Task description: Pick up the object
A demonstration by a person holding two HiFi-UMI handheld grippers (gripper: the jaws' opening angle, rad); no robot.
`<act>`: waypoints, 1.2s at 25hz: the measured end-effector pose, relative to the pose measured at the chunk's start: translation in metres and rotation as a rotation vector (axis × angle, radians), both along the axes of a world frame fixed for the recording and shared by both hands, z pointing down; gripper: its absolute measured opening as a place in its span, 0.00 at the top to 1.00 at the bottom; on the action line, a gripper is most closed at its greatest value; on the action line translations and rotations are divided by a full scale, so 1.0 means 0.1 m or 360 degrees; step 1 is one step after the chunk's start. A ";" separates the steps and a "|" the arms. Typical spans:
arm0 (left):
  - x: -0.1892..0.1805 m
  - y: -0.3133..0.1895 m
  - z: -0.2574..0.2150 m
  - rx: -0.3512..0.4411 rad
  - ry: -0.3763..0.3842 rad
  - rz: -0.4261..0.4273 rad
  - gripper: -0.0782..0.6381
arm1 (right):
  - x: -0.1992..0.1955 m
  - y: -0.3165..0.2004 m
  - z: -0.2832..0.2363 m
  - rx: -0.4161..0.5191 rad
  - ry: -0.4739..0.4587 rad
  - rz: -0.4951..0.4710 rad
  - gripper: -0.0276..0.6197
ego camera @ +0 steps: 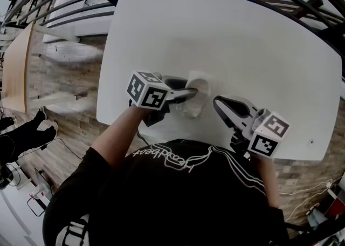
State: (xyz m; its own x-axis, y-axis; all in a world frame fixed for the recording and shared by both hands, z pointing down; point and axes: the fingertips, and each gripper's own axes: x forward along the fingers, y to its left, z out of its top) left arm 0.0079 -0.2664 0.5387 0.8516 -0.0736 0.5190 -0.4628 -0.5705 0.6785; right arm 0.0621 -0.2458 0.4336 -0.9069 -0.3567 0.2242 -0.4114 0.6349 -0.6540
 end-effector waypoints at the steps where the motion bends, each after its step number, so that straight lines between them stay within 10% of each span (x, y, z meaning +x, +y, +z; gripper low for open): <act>1: 0.00 0.00 -0.01 0.0003 0.0004 -0.0003 0.68 | 0.00 0.00 0.00 -0.0002 0.0001 0.0000 0.92; 30: 0.06 0.17 -0.19 0.0061 0.0113 -0.0087 0.72 | 0.08 0.21 0.03 -0.0012 0.0001 0.0073 0.92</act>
State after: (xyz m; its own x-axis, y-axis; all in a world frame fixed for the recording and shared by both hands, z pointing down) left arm 0.0137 -0.2497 0.5197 0.8803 -0.1394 0.4534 -0.4454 -0.5718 0.6890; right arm 0.0705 -0.2253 0.4362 -0.8894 -0.3964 0.2278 -0.4406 0.6102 -0.6585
